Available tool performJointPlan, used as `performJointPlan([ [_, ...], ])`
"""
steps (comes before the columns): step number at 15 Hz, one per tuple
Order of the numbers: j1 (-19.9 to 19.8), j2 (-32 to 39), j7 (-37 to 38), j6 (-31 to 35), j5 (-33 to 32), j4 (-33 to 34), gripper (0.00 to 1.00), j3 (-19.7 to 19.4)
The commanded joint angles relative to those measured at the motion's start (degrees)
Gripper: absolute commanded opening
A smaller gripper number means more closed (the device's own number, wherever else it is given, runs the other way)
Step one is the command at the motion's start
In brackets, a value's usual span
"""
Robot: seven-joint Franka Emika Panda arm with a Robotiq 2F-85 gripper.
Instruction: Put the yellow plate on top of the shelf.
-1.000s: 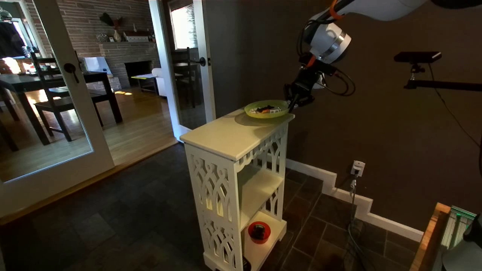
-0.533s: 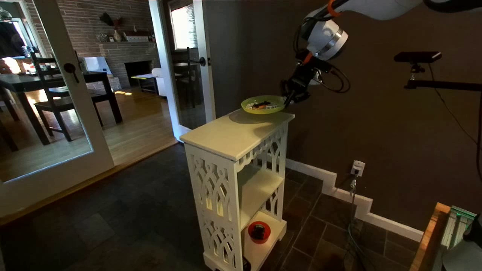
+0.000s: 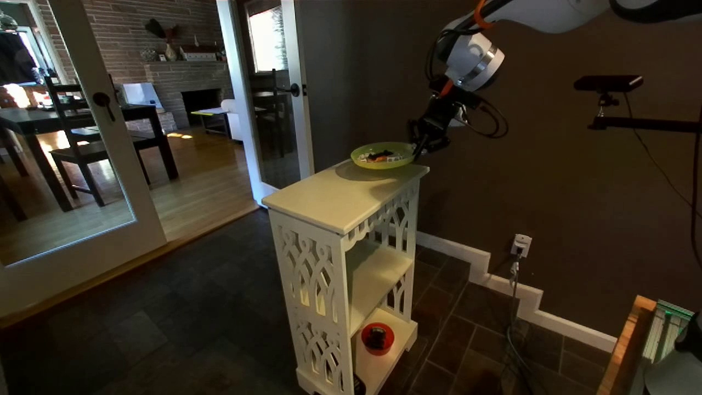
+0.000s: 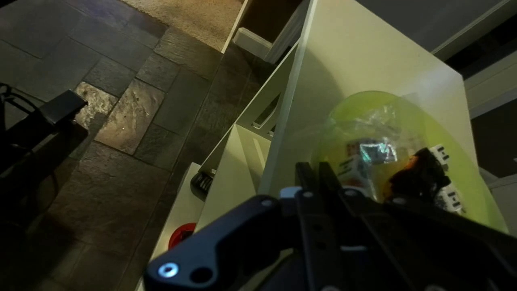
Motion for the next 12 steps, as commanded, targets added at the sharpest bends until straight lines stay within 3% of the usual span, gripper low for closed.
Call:
performJointPlan([
  [1,-0.3,0.1,0.1,-0.2,-0.1,0.3,0.06,0.2],
  [2,-0.3,0.1,0.1,-0.2,-0.1,0.3,0.02,0.2],
  [12,0.2,3.5,2.3,-0.3,0.8,3.9,0.02,1.3],
])
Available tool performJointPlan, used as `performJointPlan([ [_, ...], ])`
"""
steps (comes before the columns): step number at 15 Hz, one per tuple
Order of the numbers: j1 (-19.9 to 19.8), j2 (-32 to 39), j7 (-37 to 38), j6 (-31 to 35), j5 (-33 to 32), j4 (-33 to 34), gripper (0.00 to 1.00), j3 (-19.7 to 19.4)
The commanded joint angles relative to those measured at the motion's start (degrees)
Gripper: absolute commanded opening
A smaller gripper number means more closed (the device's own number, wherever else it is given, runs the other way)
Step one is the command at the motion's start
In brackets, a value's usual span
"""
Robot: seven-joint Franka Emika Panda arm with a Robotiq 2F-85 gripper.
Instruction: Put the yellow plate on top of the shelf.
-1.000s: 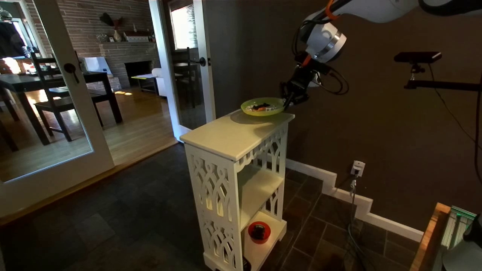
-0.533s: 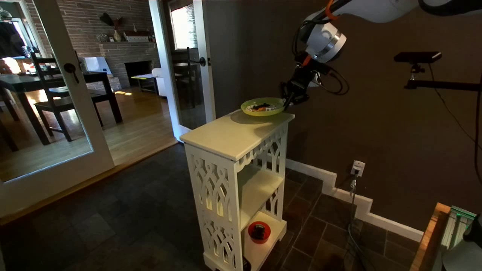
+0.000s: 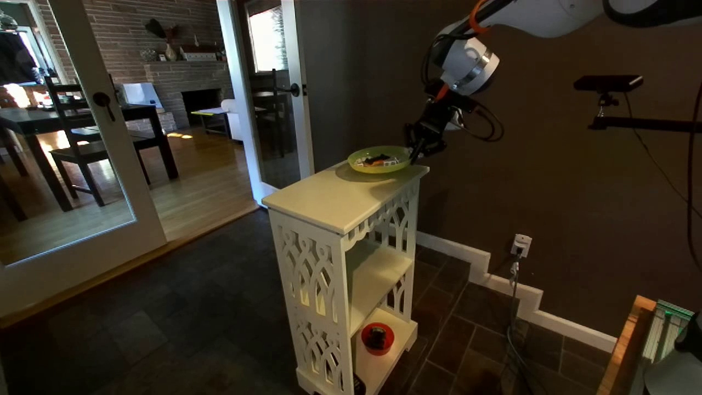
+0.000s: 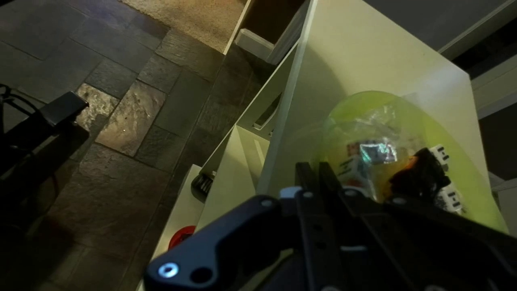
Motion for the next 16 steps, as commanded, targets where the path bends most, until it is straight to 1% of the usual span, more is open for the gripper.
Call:
performJointPlan([
  [1,-0.1,2.6,1.8,-0.7,0.8,3.7,0.02,0.7],
  [9,-0.4,5.8,2.4,-1.2,0.5,8.0,0.02,1.2],
  [10,-0.4,6.1,2.6,-1.4,0.4,8.3,0.18,1.3],
  [11,-0.4,6.3,2.8,-1.2,0.4,8.7,0.29,1.2],
  [13,-0.5,6.7,3.3,-1.7,0.2,9.3,0.45,1.3],
  [16,-0.3,6.3,3.9,-2.0,-0.5,8.8,0.65,1.1],
])
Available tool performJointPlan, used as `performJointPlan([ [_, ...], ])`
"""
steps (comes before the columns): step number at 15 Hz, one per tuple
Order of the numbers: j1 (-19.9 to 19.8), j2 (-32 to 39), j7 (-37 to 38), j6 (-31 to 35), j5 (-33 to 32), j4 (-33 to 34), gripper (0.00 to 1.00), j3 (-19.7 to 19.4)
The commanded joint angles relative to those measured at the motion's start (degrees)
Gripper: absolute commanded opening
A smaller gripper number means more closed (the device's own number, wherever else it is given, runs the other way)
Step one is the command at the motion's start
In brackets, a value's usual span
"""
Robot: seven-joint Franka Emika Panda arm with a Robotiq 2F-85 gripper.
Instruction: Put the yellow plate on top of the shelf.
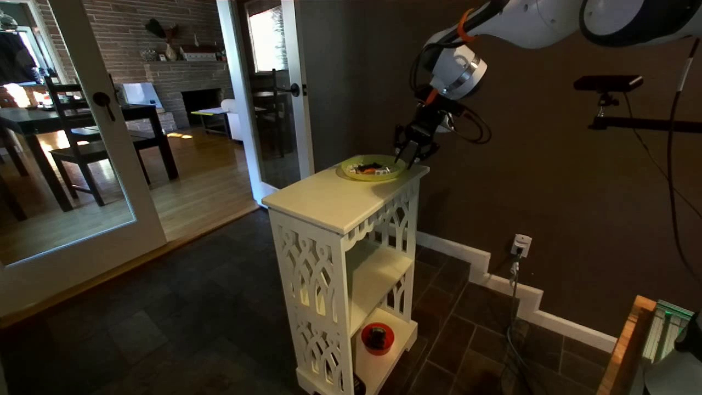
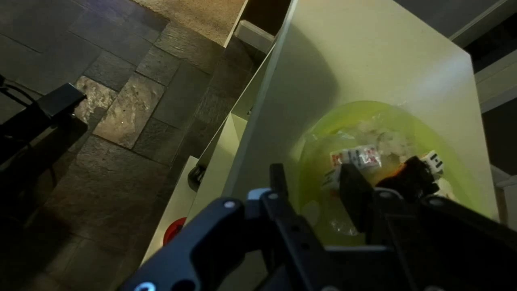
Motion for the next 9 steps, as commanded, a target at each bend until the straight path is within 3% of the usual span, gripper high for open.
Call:
performJointPlan([
  [1,-0.2,0.5,2.7,-2.1,-0.9,1.4,0.73,0.2],
  [3,1.0,-2.3,5.2,-0.8,-3.6,-2.8,0.85,-1.1],
  [5,2.5,-6.7,1.9,3.1,-9.2,-8.5,0.98,-2.1],
  [9,4.3,-15.7,-4.9,10.1,-19.6,-19.2,1.00,-1.4],
])
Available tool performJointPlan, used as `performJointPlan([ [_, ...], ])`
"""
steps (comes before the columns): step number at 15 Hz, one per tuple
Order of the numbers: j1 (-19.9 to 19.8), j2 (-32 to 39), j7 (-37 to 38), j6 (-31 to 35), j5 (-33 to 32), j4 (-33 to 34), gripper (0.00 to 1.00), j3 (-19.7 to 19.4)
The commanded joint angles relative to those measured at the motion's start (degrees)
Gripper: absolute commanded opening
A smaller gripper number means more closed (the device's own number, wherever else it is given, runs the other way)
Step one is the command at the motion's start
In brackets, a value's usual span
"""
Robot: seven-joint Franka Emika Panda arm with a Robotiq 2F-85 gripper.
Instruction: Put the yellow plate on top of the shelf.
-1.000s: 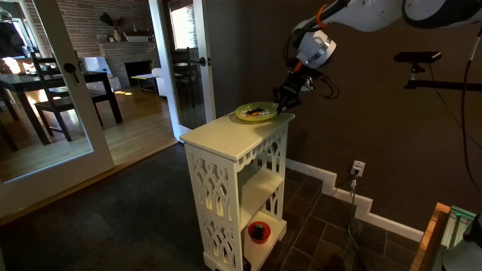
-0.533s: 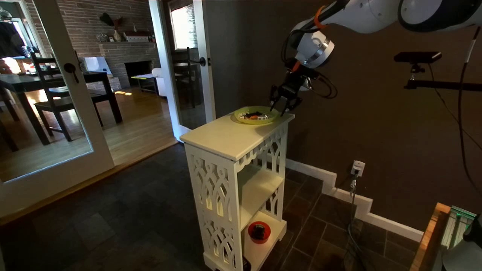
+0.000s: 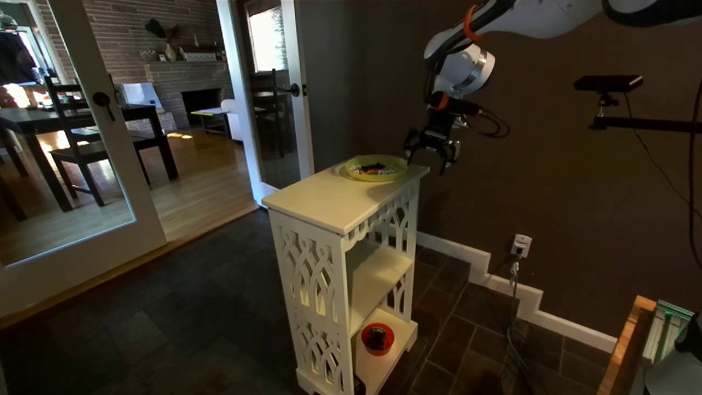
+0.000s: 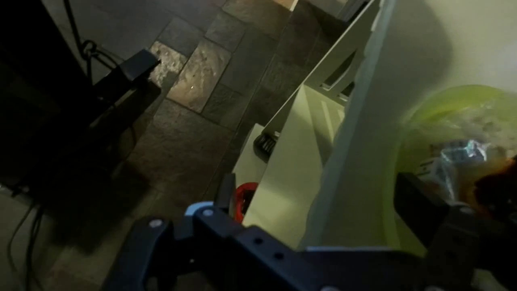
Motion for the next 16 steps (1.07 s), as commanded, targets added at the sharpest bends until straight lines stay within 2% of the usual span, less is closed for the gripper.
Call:
performJointPlan([
  [1,2.9,-11.4,-5.1,7.5,-8.7,-13.8,1.00,0.4],
  [5,5.8,-18.9,-8.1,15.7,-16.0,-24.2,1.00,2.9],
  [12,9.0,-27.8,-10.8,28.9,-28.7,-38.9,1.00,7.6],
  [13,8.2,-23.1,-9.4,24.5,-25.0,-32.5,1.00,7.2],
  [16,8.6,-25.6,-10.0,27.2,-27.1,-36.6,1.00,7.9],
])
